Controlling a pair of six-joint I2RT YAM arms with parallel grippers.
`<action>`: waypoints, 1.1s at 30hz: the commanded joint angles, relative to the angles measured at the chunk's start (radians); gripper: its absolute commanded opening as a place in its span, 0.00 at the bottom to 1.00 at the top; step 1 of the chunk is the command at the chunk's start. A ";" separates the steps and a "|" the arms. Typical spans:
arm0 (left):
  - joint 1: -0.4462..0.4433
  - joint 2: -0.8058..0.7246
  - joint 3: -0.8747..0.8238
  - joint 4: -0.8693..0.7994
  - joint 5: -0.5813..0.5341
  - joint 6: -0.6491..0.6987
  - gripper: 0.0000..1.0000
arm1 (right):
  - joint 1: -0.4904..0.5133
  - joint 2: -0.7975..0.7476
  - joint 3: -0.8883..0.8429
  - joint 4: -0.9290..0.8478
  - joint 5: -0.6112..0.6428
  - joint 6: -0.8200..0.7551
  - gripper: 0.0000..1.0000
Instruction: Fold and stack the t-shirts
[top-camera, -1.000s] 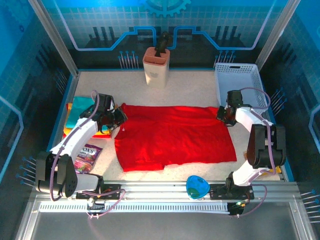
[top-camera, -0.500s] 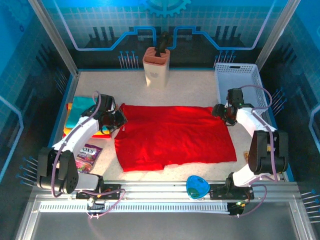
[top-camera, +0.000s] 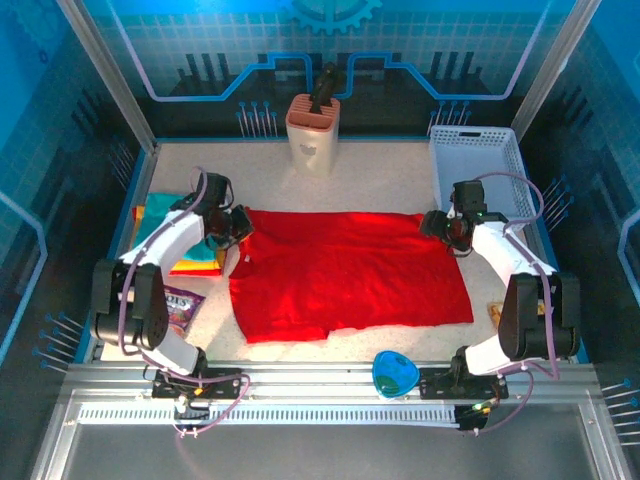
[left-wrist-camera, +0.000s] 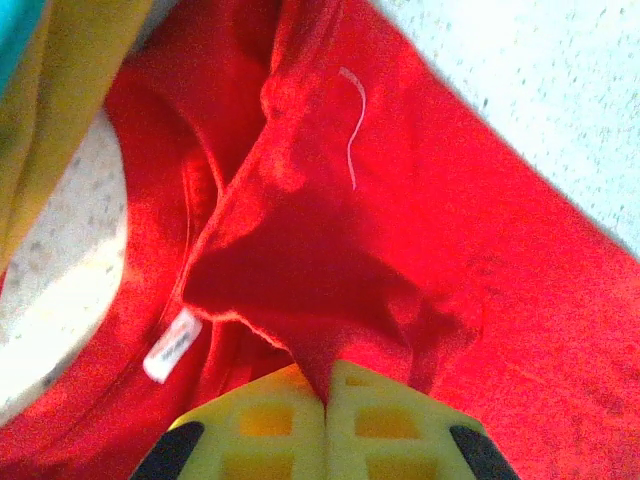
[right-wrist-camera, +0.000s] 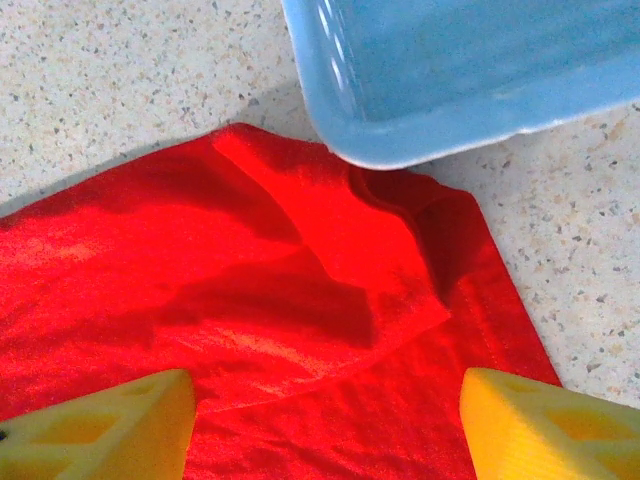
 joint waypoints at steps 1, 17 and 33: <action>0.034 0.079 0.071 0.008 -0.009 0.028 0.05 | 0.013 -0.032 -0.018 -0.004 -0.024 -0.005 0.71; -0.162 -0.049 0.040 -0.068 -0.156 0.173 0.34 | 0.016 -0.085 -0.056 -0.010 -0.049 -0.018 0.71; -0.325 0.176 0.003 -0.060 -0.350 0.242 0.08 | 0.021 -0.098 -0.103 0.002 -0.094 -0.024 0.77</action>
